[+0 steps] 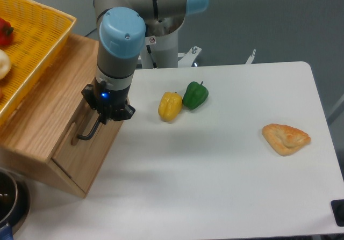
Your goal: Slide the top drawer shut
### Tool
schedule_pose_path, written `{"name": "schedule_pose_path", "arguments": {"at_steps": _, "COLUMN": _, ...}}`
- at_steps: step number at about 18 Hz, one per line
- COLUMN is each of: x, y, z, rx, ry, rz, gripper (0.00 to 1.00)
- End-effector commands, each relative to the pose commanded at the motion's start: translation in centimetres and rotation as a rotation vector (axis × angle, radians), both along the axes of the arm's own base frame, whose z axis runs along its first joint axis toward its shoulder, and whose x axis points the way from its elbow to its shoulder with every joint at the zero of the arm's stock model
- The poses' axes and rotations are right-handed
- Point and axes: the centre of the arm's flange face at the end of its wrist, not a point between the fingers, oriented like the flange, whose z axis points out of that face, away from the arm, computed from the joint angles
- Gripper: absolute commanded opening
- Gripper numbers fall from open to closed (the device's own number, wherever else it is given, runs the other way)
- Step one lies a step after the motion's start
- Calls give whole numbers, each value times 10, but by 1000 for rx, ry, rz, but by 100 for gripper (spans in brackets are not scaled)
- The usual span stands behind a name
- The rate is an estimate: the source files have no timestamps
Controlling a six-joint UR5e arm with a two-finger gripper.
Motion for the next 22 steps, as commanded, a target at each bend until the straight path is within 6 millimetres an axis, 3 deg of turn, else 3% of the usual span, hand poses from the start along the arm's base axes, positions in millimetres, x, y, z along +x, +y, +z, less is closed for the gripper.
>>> {"name": "schedule_pose_path", "arguments": {"at_steps": 5, "x": 0, "y": 0, "z": 1, "rx": 2, "ry": 2, "rz": 0, "gripper": 15}}
{"name": "schedule_pose_path", "arguments": {"at_steps": 8, "x": -5, "y": 0, "z": -2, "rx": -3, "ry": 7, "rz": 3, "gripper": 25}}
{"name": "schedule_pose_path", "arguments": {"at_steps": 10, "x": -17, "y": -2, "z": -1, "rx": -6, "ry": 37, "rz": 8, "gripper": 42}}
{"name": "schedule_pose_path", "arguments": {"at_steps": 14, "x": -65, "y": -15, "z": 5, "rx": 17, "ry": 167, "rz": 56, "gripper": 57}}
{"name": "schedule_pose_path", "arguments": {"at_steps": 18, "x": -110, "y": -30, "z": -10, "rx": -50, "ry": 285, "rz": 31, "gripper": 70}}
{"name": "schedule_pose_path", "arguments": {"at_steps": 22, "x": -161, "y": -52, "z": -24, "rx": -68, "ry": 320, "rz": 15, "gripper": 91}}
